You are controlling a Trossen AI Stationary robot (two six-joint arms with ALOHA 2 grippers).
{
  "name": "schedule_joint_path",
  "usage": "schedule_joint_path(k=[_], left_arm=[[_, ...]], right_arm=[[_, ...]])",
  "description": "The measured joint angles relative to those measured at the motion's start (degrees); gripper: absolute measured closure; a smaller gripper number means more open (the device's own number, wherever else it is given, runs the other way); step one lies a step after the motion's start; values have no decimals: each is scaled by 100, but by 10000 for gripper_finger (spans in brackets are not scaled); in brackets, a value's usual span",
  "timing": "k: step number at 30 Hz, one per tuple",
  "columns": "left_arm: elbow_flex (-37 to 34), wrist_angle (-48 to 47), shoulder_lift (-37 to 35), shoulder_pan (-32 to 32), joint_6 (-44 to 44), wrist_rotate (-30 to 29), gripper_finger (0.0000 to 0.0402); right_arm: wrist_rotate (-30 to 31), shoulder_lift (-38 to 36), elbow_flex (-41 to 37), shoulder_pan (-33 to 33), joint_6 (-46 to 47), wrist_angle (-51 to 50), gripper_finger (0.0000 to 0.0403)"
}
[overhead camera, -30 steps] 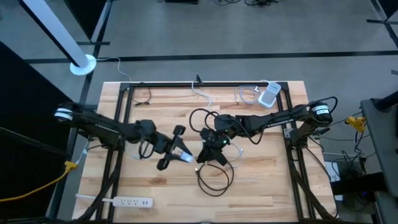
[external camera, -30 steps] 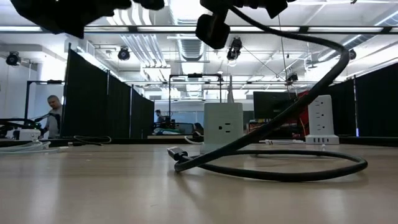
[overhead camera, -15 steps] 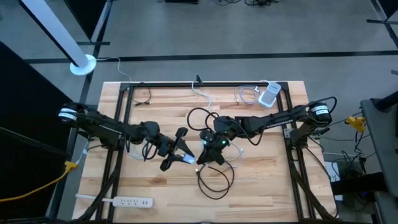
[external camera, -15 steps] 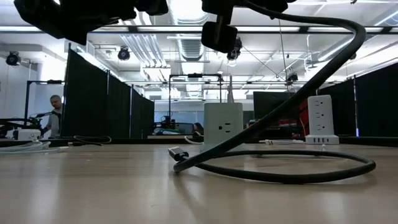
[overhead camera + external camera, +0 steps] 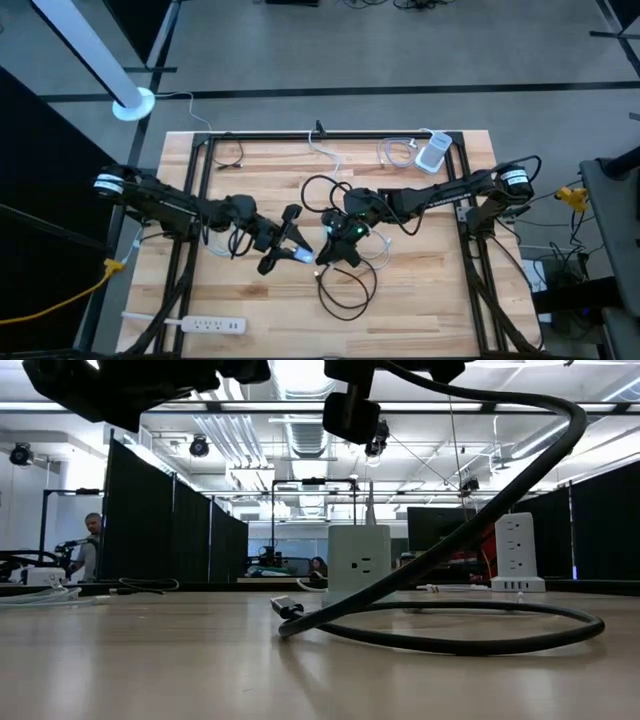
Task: Insert USB
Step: Insert the right black USB cable into the violet charger adapter
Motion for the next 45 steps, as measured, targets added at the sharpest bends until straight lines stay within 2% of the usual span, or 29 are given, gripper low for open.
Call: schedule_joint_path(k=[10, 15, 24, 45], left_arm=[[-2, -89, 1, 0, -21, 33, 285], [-2, -188, -2, 4, -149, 358, 285], [-2, -138, -4, 2, -141, 377, 285], [-2, 58, 0, 7, -2, 514, 285]], right_arm=[[-10, 215, 12, 55, 41, 66, 381], [-128, 222, 45, 51, 47, 138, 381], [-227, 241, 196, 103, 26, 142, 381], [104, 310, 204, 143, 25, 200, 381]])
